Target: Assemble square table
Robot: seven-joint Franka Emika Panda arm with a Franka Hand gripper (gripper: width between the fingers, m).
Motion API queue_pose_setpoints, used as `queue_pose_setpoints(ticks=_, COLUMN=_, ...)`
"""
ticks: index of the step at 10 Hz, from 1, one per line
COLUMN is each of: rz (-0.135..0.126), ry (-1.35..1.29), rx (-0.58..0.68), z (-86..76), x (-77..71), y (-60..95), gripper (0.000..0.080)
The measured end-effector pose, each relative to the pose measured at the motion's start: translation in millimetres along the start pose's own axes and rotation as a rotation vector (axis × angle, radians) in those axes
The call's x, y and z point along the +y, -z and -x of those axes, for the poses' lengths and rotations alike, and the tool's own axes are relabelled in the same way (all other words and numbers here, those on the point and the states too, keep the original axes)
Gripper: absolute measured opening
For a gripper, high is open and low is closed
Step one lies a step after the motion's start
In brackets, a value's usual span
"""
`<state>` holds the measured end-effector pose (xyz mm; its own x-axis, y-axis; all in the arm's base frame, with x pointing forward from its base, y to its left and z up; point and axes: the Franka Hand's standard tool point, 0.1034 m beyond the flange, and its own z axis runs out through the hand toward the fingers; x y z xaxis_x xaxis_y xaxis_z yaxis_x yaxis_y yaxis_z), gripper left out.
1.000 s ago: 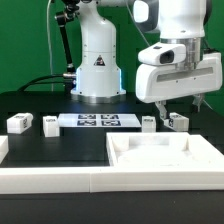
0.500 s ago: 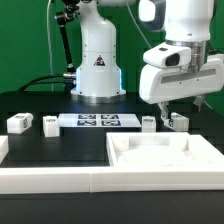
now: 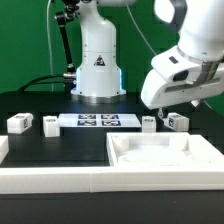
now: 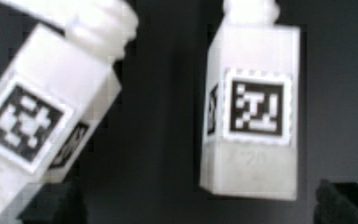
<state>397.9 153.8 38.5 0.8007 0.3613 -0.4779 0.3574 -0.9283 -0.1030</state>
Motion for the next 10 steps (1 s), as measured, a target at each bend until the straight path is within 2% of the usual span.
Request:
queue_pose_setpoints(ticks=2, rz=-0.017, ry=0.004, rx=-0.104, z=-5.1, x=-1.5, y=-1.4, gripper=0.0649)
queue_pose_setpoints(ticks=3, rz=-0.021, ry=0.008, rx=-0.176, z=1.3, x=-3.3, y=-5.4, gripper=0.0649)
queue_pose_setpoints(ticks=5, rz=-0.032, ry=0.013, rx=-0.332, z=3.1, x=-11.2, y=-17.6, gripper=0.0649)
queue_pose_setpoints(ticks=7, rz=-0.04, ry=0.026, rx=-0.418, z=-1.5, x=-17.2, y=-22.8, gripper=0.0649)
queue_pose_setpoints(ticks=8, rz=-0.046, ry=0.032, rx=-0.492, z=3.3, x=-18.5, y=-24.3, gripper=0.0649)
queue_pose_setpoints(ticks=10, rz=-0.054, ry=0.036, rx=-0.51, z=-3.6, x=-19.5, y=-27.8, gripper=0.0649)
